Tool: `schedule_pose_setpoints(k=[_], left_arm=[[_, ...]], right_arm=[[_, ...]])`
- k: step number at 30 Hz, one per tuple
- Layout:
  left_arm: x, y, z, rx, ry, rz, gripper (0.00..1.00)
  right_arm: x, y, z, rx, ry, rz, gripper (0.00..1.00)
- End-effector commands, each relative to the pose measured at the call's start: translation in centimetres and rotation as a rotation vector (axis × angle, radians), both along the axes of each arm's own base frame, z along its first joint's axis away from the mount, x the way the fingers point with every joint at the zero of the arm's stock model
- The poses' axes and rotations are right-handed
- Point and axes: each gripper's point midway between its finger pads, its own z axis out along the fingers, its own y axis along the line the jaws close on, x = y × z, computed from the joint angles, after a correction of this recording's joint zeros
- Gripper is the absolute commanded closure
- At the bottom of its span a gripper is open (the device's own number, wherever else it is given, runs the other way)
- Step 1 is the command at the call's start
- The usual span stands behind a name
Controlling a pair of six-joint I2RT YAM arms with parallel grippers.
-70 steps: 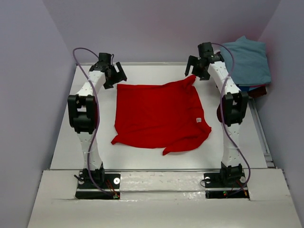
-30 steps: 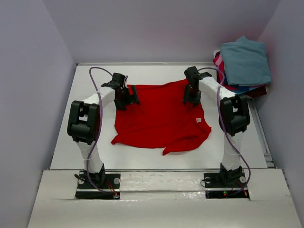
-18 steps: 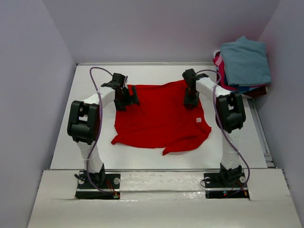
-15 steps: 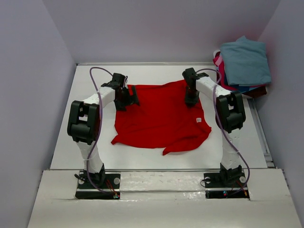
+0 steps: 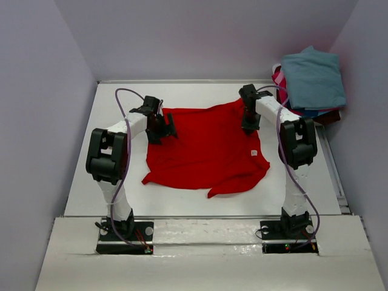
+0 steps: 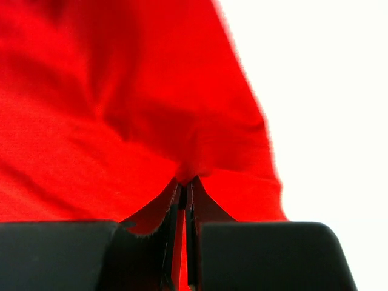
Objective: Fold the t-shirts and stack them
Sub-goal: Flatten the tshirt out
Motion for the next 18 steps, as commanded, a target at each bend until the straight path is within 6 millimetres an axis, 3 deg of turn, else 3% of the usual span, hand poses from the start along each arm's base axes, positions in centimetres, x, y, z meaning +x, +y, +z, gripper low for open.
schedule_pose_setpoints(k=[1,7,18], left_arm=[[-0.5,0.0,0.8,-0.018,-0.01,0.0,0.09],[-1.0,0.8,0.7,-0.021,-0.002,0.015,0.1],[-1.9,3.9,0.5,-0.002,0.012,0.065,0.11]], right_arm=[[1.2,-3.8,5.0,-0.014,-0.111,-0.099,0.93],[2.2,-7.4,6.7,-0.045,-0.141,-0.152,0.93],[4.4,-10.4,6.0,-0.126,-0.117,-0.156,0.93]])
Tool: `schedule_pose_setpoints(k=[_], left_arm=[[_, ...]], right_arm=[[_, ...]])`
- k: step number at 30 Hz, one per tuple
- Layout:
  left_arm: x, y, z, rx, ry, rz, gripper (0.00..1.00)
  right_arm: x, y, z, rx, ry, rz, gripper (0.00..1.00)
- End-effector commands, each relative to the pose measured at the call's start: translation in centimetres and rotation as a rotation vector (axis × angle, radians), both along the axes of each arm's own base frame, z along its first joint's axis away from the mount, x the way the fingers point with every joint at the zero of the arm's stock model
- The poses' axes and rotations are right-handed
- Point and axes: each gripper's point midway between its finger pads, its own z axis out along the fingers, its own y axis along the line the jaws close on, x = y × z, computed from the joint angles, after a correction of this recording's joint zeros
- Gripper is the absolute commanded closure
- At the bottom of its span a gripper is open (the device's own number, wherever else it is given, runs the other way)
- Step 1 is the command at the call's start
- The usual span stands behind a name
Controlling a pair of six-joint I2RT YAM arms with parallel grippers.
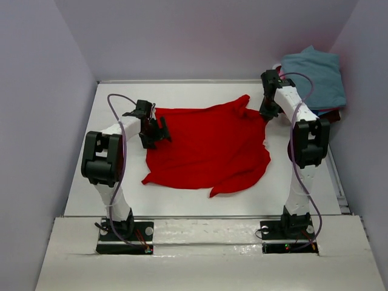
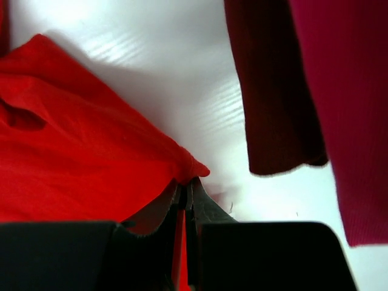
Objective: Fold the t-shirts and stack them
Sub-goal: Flatten the tshirt out
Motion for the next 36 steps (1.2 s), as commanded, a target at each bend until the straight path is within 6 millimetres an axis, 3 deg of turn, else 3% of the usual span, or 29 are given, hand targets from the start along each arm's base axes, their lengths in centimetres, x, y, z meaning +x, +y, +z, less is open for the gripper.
schedule_pose_setpoints(k=[1,8,10,14,15,16,18,22,24,26,29,33,36], left_arm=[[-0.5,1.3,1.5,0.006,-0.03,0.01,0.11],[-0.6,2.5,1.6,0.006,-0.027,0.034,0.11],[-0.6,2.5,1.5,0.007,-0.026,0.032,0.11],[-0.6,2.5,1.5,0.008,-0.023,0.031,0.11],[-0.5,2.5,1.5,0.007,-0.024,0.032,0.11],[-0.5,2.4,1.6,0.007,-0.025,0.034,0.11],[-0.4,2.4,1.8,0.005,-0.03,0.033,0.11],[0.2,2.4,3.3,0.003,-0.057,0.028,0.11],[1.3,2.3,5.1,0.003,-0.101,0.027,0.11],[2.3,1.7,6.6,-0.005,-0.134,0.01,0.11],[3.2,0.5,7.4,-0.018,-0.151,-0.022,0.11],[3.6,-1.3,6.8,-0.037,-0.134,-0.058,0.12],[3.9,-2.1,5.5,-0.056,-0.106,-0.072,0.12]], right_arm=[[1.2,-1.9,0.1,-0.064,0.003,-0.008,0.92],[0.4,-2.6,-1.8,-0.05,0.043,-0.026,0.71],[0.2,-2.5,-2.0,-0.048,0.046,-0.026,0.49],[-0.3,-2.5,-1.8,-0.046,0.04,-0.029,0.32],[-0.2,-2.6,-1.4,-0.047,0.03,-0.031,0.32],[-0.3,-2.6,-1.4,-0.049,0.029,-0.031,0.22],[-0.3,-2.5,-0.9,-0.039,0.025,-0.029,0.16],[-0.2,-0.6,0.2,0.061,-0.004,0.001,0.1],[-0.2,0.8,1.0,0.073,-0.022,0.041,0.09],[-0.5,1.7,1.3,0.084,-0.017,0.062,0.09],[-0.8,3.7,1.8,0.132,-0.019,0.11,0.09],[-1.8,7.8,1.2,0.177,0.005,0.203,0.11],[-2.7,9.6,0.1,0.21,0.036,0.238,0.18]])
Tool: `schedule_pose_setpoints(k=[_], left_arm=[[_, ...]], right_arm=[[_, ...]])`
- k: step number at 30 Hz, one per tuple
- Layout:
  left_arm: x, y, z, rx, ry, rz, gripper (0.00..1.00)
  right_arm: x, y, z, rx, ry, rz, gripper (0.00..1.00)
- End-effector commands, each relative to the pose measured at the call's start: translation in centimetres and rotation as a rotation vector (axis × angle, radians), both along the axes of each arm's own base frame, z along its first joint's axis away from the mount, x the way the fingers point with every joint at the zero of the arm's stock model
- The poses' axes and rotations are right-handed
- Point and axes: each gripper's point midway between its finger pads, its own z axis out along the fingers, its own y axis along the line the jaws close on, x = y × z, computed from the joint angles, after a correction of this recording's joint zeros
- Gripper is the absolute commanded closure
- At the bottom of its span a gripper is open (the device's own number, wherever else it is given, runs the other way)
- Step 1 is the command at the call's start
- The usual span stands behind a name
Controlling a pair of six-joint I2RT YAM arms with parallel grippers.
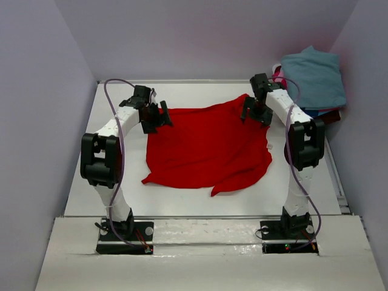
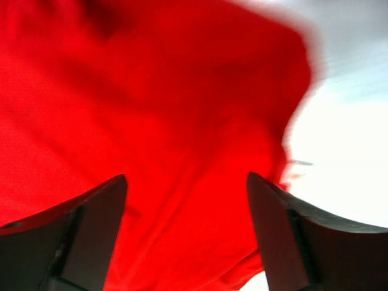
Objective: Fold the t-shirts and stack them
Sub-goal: Flatten the tshirt out
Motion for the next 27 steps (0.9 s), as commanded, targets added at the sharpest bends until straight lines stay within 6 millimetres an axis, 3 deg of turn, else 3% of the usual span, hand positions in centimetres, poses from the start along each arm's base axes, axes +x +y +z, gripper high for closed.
schedule_pose_setpoints(k=[1,3,5,12,16,22,27], left_arm=[[0.1,-1.7,-1.1,-0.04,0.042,-0.05,0.12],[0.1,-2.4,-2.4,-0.052,0.068,-0.063,0.16],[0.1,-3.0,-3.5,-0.053,0.088,-0.076,0.17],[-0.4,-2.4,-6.4,0.009,0.13,-0.068,0.23],[-2.1,-1.7,-8.1,0.029,0.175,-0.045,0.36],[-4.0,-1.4,-9.0,-0.007,0.203,-0.008,0.46],[-5.9,0.3,-9.0,-0.004,0.222,0.031,0.52]], right_arm=[[-1.9,3.7,0.0,0.087,0.016,0.075,0.22],[-2.5,4.5,-0.6,0.101,0.028,0.087,0.35],[-3.2,4.8,-1.5,0.105,0.051,0.093,0.4],[-4.2,4.6,-3.2,0.098,0.089,0.093,0.64],[-5.2,4.3,-4.6,0.088,0.127,0.106,0.69],[-7.4,3.9,-7.0,0.083,0.186,0.119,0.7],[-8.8,3.4,-7.6,0.073,0.206,0.127,0.7]])
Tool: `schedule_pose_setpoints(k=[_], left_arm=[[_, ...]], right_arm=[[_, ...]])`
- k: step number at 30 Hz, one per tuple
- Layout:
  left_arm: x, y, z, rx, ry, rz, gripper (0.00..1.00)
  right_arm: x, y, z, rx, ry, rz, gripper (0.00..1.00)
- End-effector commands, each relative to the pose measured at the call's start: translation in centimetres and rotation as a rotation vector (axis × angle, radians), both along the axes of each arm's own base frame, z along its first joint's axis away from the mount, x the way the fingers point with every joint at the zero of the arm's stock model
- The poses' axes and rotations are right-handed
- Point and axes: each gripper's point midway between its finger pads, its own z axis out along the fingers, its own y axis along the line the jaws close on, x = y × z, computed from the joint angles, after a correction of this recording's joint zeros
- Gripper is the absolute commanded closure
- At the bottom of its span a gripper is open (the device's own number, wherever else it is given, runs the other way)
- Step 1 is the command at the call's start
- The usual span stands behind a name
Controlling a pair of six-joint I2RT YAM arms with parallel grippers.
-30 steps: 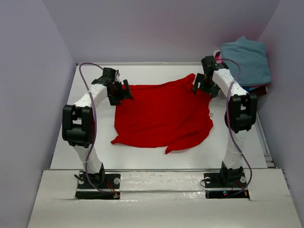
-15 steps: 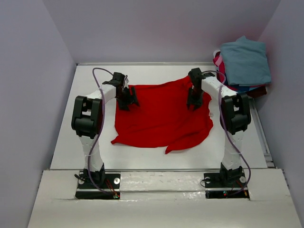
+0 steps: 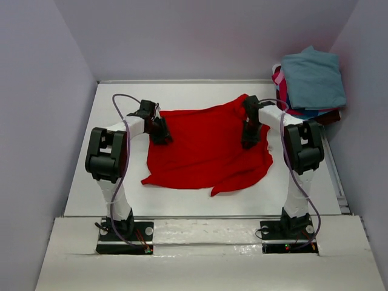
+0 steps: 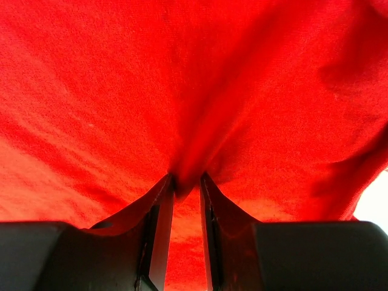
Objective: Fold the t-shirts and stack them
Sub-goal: Flatten the tshirt out
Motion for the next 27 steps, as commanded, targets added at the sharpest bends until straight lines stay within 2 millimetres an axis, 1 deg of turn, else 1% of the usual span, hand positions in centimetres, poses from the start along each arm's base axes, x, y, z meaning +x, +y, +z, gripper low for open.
schedule_pose_setpoints(k=[1,4,5,6,7,8,9,10,11,12,13,14,15,16,17,19,20,22,23,24,27], left_arm=[[-4.1,2.3,-1.7,0.037,0.115,0.051,0.53],[-4.8,2.9,-0.8,0.028,0.1,0.074,0.54],[-5.0,3.3,-1.0,0.029,0.109,0.085,0.55],[-5.3,3.4,-0.8,0.031,0.108,0.087,0.55],[-5.6,3.4,-0.7,0.031,0.108,0.087,0.55],[-5.6,3.8,-0.6,0.03,0.107,0.101,0.56],[-6.0,4.3,-0.6,0.027,0.111,0.112,0.57],[-6.2,4.7,-0.6,0.025,0.114,0.122,0.58],[-6.4,4.6,-0.5,0.021,0.115,0.12,0.58],[-7.0,4.6,-0.6,0.018,0.119,0.117,0.59],[-7.4,4.5,-0.6,0.011,0.123,0.113,0.59],[-7.6,4.9,-0.5,0.012,0.126,0.121,0.6],[-8.2,4.9,-0.5,0.013,0.128,0.12,0.6],[-8.5,5.0,-0.5,0.014,0.131,0.119,0.61],[-9.0,5.4,-0.5,0.011,0.133,0.131,0.61],[-9.4,5.6,-0.4,0.005,0.134,0.14,0.61],[-9.9,5.7,-0.3,0.006,0.137,0.139,0.61],[-10.2,5.9,-0.2,0.001,0.138,0.144,0.61],[-10.5,5.9,0.1,-0.003,0.137,0.141,0.61],[-10.9,6.1,0.0,-0.004,0.143,0.149,0.61],[-11.7,6.1,0.2,-0.008,0.147,0.148,0.61]], right_arm=[[-1.2,-0.5,-0.3,-0.001,0.007,0.014,0.7],[-2.1,-0.6,-0.4,0.003,0.014,0.004,0.7],[-1.9,-0.6,-0.2,0.006,0.004,0.004,0.71],[-2.7,-0.1,-0.5,0.019,0.021,0.014,0.7],[-3.1,0.1,-0.6,0.031,0.031,0.016,0.71],[-3.5,0.6,-0.6,0.031,0.035,0.033,0.71],[-4.2,0.4,-1.0,0.027,0.053,0.036,0.71],[-4.7,1.0,-1.0,0.024,0.057,0.059,0.72],[-5.1,0.9,-1.1,0.02,0.062,0.059,0.72],[-6.1,1.2,-1.2,0.028,0.076,0.069,0.72],[-6.5,1.2,-1.2,0.033,0.081,0.065,0.72],[-7.0,1.5,-1.2,0.035,0.088,0.075,0.72],[-7.6,2.0,-1.0,0.045,0.086,0.083,0.72],[-8.5,2.0,-1.2,0.04,0.104,0.089,0.72],[-9.1,2.4,-1.2,0.041,0.111,0.101,0.72],[-9.9,2.4,-0.8,0.039,0.113,0.107,0.73],[-10.8,2.6,-1.0,0.035,0.128,0.113,0.73],[-11.8,3.1,-0.8,0.04,0.135,0.132,0.73],[-12.6,3.1,-0.6,0.042,0.143,0.131,0.73],[-13.2,3.5,-0.5,0.045,0.147,0.14,0.73],[-14.2,3.3,-0.2,0.044,0.15,0.129,0.73]])
